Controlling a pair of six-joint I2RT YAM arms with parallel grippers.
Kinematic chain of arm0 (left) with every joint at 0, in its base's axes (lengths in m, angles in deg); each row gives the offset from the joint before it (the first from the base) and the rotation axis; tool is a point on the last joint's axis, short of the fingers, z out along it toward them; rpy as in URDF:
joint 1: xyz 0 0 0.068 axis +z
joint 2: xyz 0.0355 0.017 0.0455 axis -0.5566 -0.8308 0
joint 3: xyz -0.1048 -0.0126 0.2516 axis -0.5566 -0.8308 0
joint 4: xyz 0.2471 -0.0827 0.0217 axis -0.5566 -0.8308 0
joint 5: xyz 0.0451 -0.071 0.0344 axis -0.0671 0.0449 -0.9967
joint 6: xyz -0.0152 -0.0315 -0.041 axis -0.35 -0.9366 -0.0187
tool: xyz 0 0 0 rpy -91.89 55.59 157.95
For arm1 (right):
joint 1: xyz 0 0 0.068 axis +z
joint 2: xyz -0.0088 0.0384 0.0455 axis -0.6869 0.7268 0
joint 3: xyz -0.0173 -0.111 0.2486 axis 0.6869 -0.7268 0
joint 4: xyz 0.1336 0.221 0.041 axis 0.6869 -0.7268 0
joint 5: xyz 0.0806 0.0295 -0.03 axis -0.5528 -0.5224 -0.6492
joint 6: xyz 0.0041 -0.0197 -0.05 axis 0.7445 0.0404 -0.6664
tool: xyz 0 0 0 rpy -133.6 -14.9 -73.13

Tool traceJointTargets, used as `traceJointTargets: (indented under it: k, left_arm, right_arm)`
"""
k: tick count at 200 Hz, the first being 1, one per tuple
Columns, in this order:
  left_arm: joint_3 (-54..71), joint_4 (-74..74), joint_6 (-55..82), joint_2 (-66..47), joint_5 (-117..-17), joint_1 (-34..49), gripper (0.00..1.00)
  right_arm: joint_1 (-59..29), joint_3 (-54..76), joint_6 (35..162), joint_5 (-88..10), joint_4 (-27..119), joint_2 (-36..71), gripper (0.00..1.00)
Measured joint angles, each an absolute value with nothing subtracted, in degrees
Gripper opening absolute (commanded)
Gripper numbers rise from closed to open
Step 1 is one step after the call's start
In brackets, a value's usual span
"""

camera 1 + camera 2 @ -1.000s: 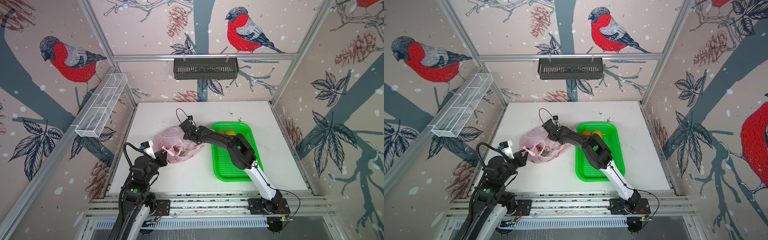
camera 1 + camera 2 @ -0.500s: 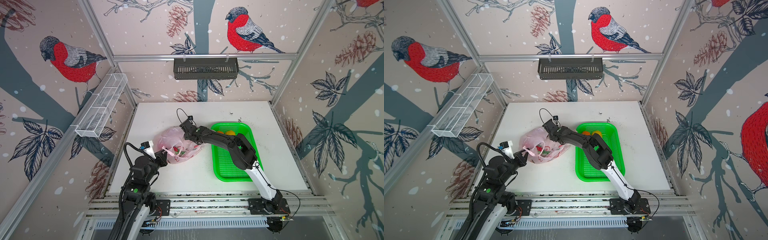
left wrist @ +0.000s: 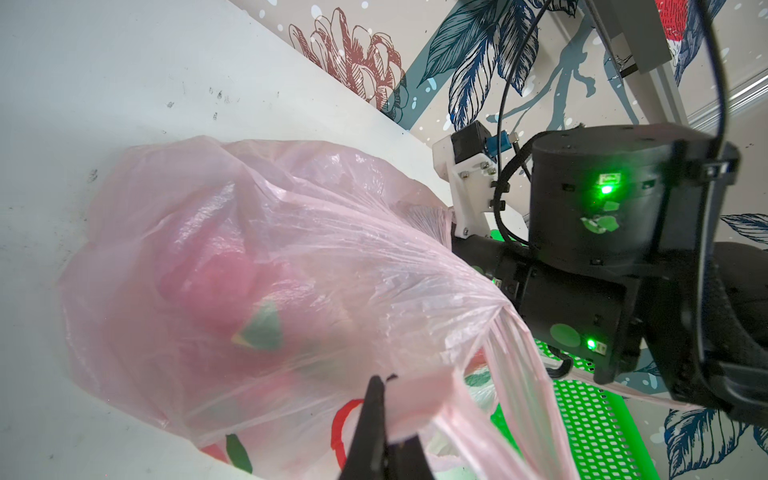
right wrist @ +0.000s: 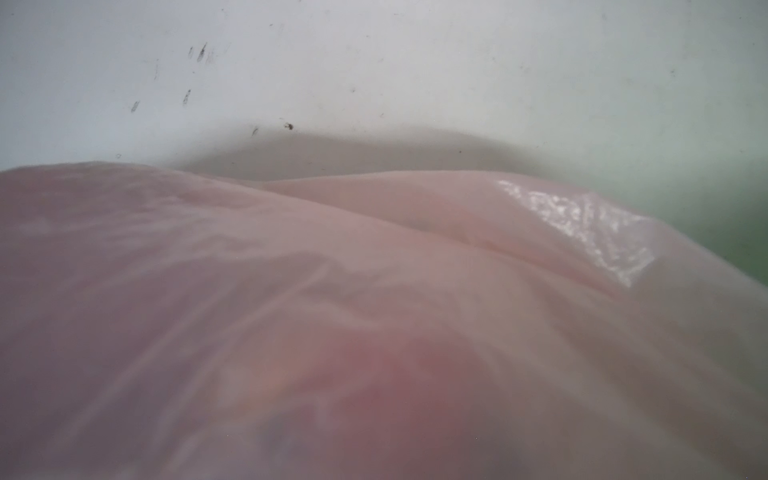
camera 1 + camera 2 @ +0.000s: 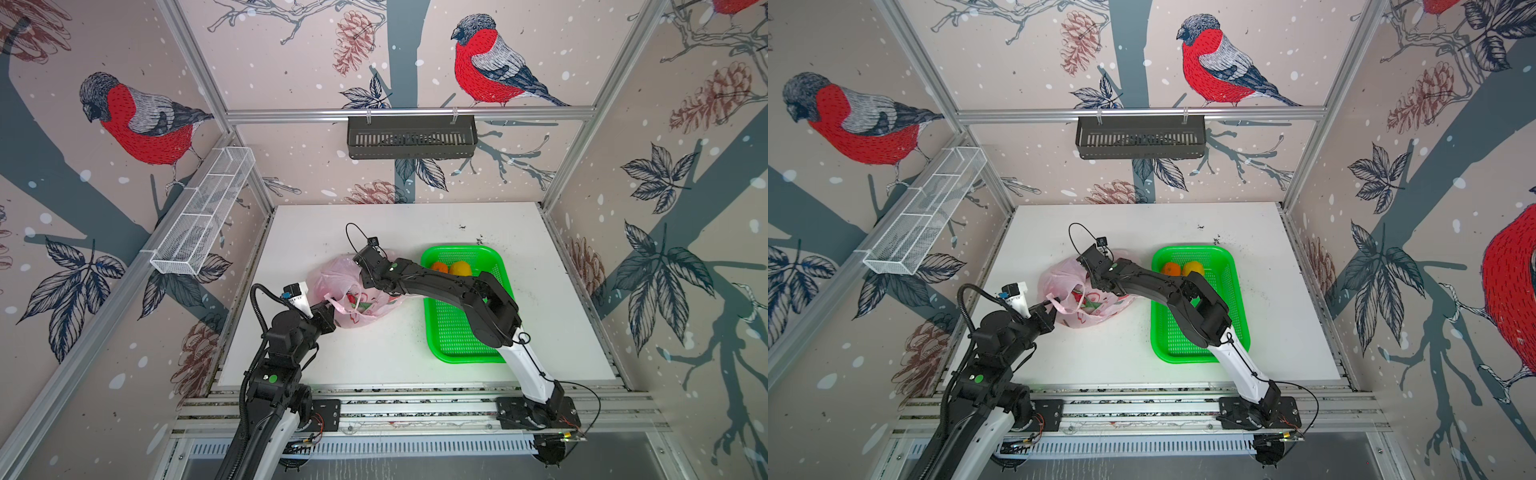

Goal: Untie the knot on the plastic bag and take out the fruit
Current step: 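Close the right gripper on the red dragon fruit inside the bag, then lift the red fruit out and carry it over the green basket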

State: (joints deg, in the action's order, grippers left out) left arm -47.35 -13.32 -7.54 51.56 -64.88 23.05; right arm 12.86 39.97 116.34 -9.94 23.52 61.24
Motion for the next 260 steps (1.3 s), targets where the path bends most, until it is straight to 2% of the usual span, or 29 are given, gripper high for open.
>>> traceJointTargets:
  k: [163, 260]
  left_arm:
    - [-47.22, -10.89, -7.13, 50.97, -66.65, 23.05, 0.00]
    - [-47.04, -11.20, -5.86, 52.79, -68.49, 23.05, 0.00]
  right_arm:
    - [17.63, 35.99, 114.53, -12.65, 20.75, 45.96, 0.35]
    - [15.88, 29.39, 113.39, -7.36, 19.04, 33.00, 0.35]
